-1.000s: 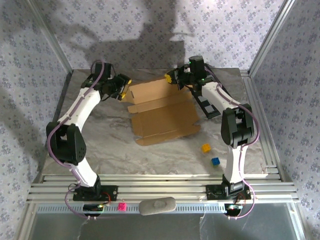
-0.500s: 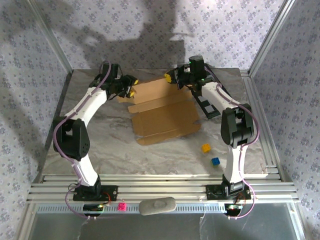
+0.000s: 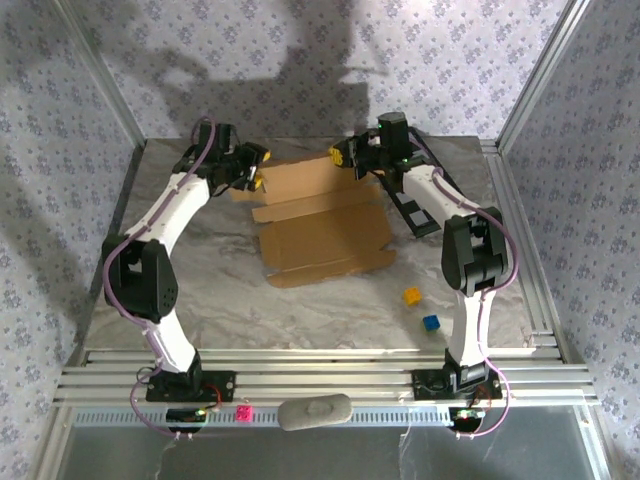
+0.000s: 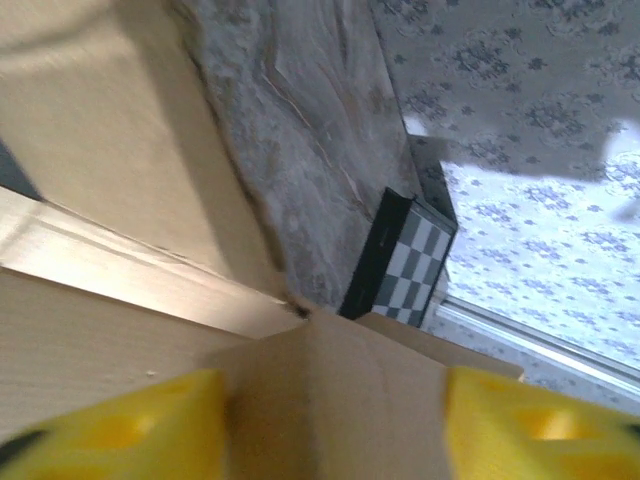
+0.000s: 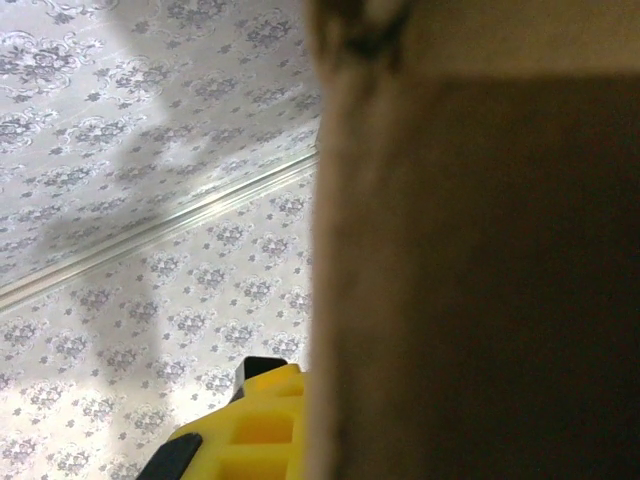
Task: Fold the paper box
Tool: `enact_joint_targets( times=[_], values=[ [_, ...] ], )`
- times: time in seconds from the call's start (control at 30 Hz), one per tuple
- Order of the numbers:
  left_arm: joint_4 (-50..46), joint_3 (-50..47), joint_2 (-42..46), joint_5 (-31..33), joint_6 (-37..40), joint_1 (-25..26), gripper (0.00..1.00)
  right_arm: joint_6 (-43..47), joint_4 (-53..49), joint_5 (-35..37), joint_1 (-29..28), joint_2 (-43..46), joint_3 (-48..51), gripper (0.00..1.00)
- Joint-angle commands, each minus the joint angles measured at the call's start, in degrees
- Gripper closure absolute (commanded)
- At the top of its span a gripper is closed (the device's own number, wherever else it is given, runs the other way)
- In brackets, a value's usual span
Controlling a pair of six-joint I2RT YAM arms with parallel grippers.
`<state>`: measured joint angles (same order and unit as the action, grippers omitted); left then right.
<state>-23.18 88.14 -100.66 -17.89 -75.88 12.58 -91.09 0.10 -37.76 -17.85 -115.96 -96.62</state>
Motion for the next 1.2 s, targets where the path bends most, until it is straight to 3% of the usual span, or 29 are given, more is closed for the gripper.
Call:
enact_joint_targets(
  times=[0.0,0.17,0.3,0.43,0.63,0.83,0.93,1.03,1.17],
  values=[
    [-7.90,0.90,6.87,4.91,6.82,-2.83,0.26,-0.96,2.24,-0.04,0.88,0.68,0.38,1.00],
    [-9.66,-9.41,16.90,9.51,16.41,-7.84,0.32,-2.11,2.22,0.56,1.57,2.63,0.16,1.00],
    [-2.54,-21.95,20.64,4.75,24.13,-9.83,0.39,-4.13,1.64,0.96,2.18,4.78,0.35,1.00],
    [6.25,-28.22,16.34,-2.50,28.08,-10.29,0.50,-5.99,-1.68,0.64,2.46,6.71,-1.01,1.00],
    [18.45,-27.95,5.64,-7.89,28.61,-10.13,0.46,-5.71,-6.35,0.03,2.74,8.03,-2.02,1.00],
    [25.38,-24.97,-0.94,-7.45,27.99,-9.04,0.47,-5.76,-7.52,0.45,2.82,8.04,-2.91,1.00],
    [30.00,-24.00,-4.10,-9.26,26.42,-7.86,0.53,-5.94,-7.92,0.66,2.89,7.94,-3.22,1.00],
    [26.24,-20.44,-7.18,-8.49,26.68,-6.24,0.62,-6.28,-8.16,1.16,2.87,7.86,-3.31,1.00],
    [21.49,-20.65,-7.88,-0.87,24.80,-5.81,0.72,-6.72,-8.25,1.19,2.79,7.53,-3.82,1.00]
  ],
)
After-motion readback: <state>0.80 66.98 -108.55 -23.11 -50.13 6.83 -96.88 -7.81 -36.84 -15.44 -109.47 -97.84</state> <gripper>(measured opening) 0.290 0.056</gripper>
